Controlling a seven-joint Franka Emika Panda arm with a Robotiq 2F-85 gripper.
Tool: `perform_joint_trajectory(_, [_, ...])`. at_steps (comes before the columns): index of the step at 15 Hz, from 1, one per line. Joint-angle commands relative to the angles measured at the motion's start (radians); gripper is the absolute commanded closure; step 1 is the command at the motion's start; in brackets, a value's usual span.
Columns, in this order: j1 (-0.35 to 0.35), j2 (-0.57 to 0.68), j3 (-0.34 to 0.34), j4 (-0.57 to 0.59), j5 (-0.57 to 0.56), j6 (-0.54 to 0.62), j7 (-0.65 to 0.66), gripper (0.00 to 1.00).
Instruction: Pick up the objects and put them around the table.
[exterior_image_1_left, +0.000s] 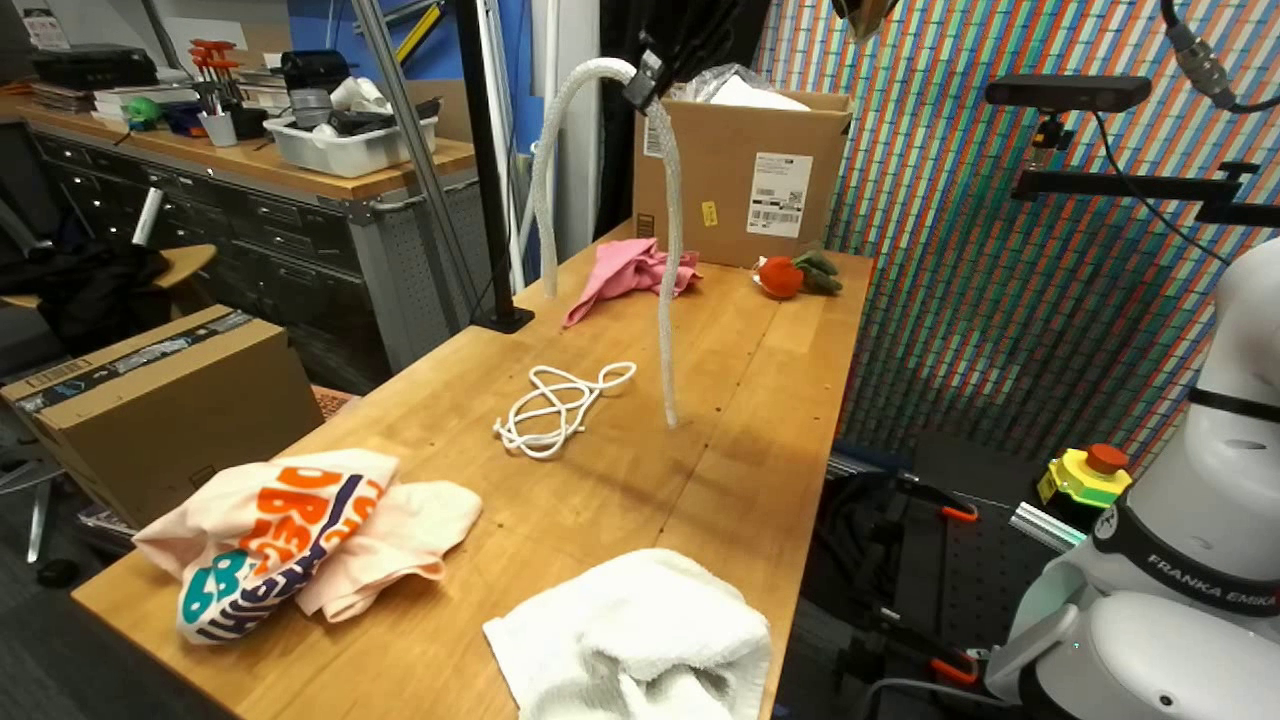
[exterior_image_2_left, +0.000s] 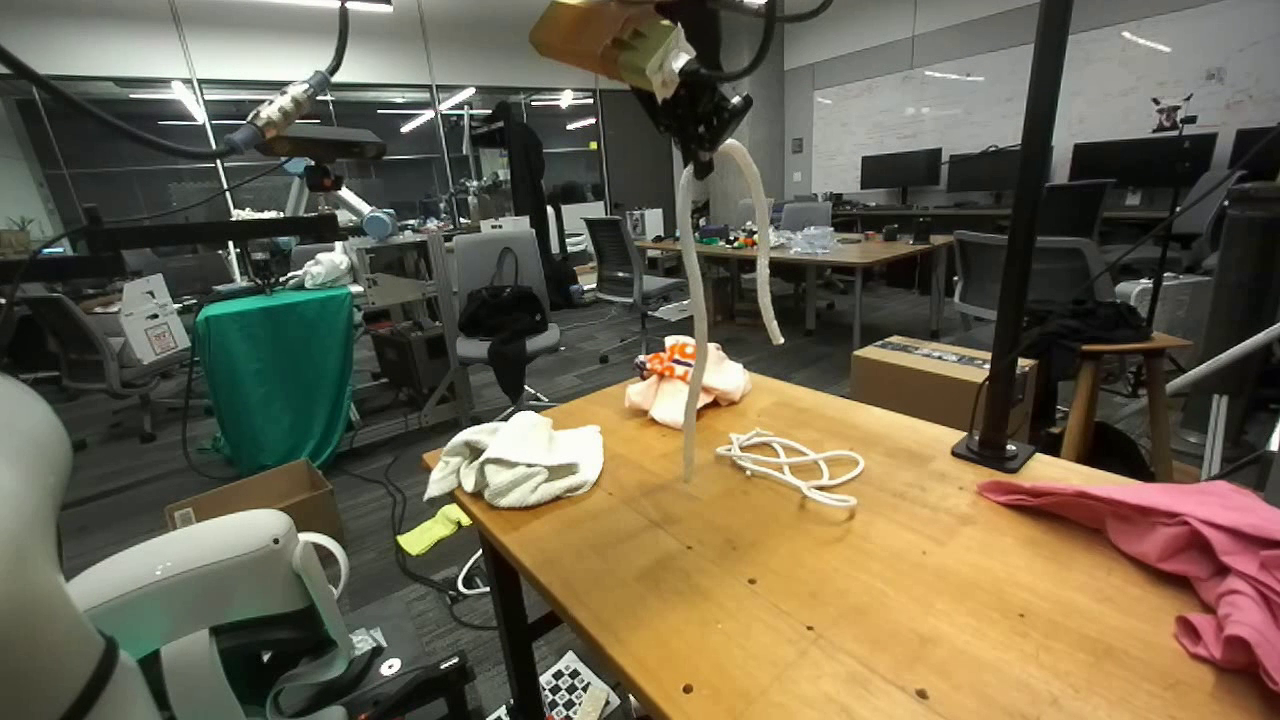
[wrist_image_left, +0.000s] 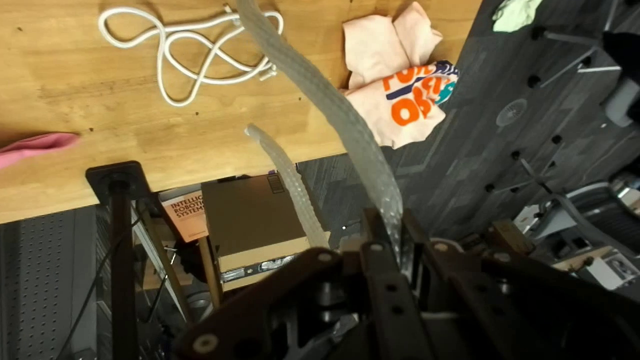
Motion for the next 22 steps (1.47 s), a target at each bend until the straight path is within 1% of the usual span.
perform_joint_trajectory(1, [0.023,-0.028,-0.013,-0.035,0.069,0.053,0.006,0.93])
perform_joint_trajectory(6, [0.023,-0.027,-0.011,-0.114,0.104,0.116,-0.003,0.93])
perform_joint_trajectory(11, [0.002,-0.027,-0.02,-0.189,0.074,0.1,0.017,0.93])
perform_joint_trajectory(14, [-0.027,-0.034,-0.035,-0.227,0.052,0.086,0.036,0.93])
perform_joint_trajectory(19, [-0.093,-0.046,-0.067,-0.281,0.035,0.117,0.074,0.93])
perform_joint_trajectory(22, [-0.154,-0.037,-0.068,-0.311,-0.003,0.183,0.136,0.93])
